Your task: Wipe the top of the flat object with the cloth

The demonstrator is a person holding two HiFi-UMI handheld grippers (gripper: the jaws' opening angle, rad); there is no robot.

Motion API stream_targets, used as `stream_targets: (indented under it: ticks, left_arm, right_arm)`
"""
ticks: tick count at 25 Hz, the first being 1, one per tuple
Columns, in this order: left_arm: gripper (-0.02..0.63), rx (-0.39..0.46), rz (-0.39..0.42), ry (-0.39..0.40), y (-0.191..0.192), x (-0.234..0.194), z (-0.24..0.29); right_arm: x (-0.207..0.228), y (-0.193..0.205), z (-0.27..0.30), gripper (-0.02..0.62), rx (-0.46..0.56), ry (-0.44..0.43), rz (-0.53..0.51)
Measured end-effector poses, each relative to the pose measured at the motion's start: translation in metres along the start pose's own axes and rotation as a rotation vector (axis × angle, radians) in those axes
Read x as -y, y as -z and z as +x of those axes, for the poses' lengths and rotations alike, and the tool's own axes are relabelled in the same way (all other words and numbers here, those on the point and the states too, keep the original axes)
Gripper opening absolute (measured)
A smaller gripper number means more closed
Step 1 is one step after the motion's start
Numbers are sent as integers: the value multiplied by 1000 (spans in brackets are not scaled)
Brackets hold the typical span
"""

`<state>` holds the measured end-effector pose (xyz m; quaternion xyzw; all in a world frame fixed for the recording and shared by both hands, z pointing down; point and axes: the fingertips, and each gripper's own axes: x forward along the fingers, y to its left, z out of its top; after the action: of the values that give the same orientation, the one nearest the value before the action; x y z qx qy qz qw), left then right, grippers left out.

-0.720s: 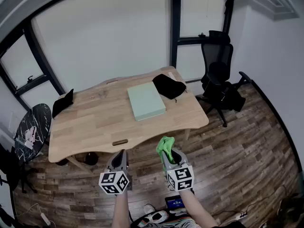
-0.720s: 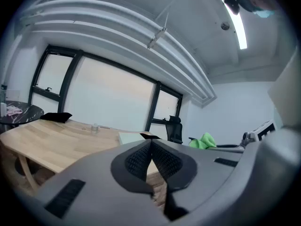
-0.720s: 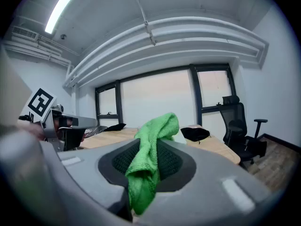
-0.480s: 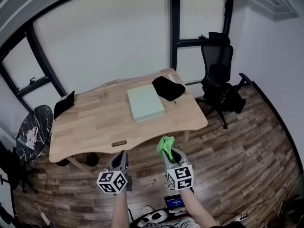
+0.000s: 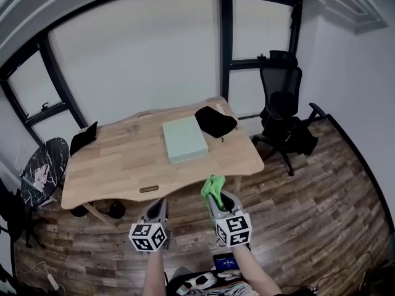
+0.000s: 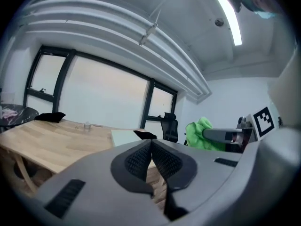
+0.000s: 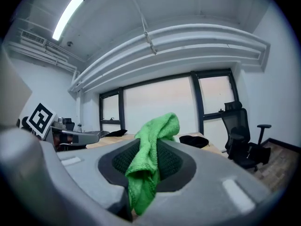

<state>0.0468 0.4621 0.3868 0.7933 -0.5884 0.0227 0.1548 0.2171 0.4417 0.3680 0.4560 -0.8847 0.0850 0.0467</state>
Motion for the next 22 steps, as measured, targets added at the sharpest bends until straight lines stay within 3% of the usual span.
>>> stream_targets:
  ticks: [6,11,16,22]
  left_arm:
    - [8,-13,-38,-68,3,-30,-5]
    - [8,-11,-24,-67,-2,-44,23]
    - [8,18,-62,-45,-13,-78,85]
    - [8,50,-191,38,-42,-125,187]
  right_arm:
    - [7,27,10,89,-65,4,35]
    - [27,31,39,89,-79,22,49]
    - [52,33,94,89,-104,46,29]
    - [103,23,186,89,-158,106,-2]
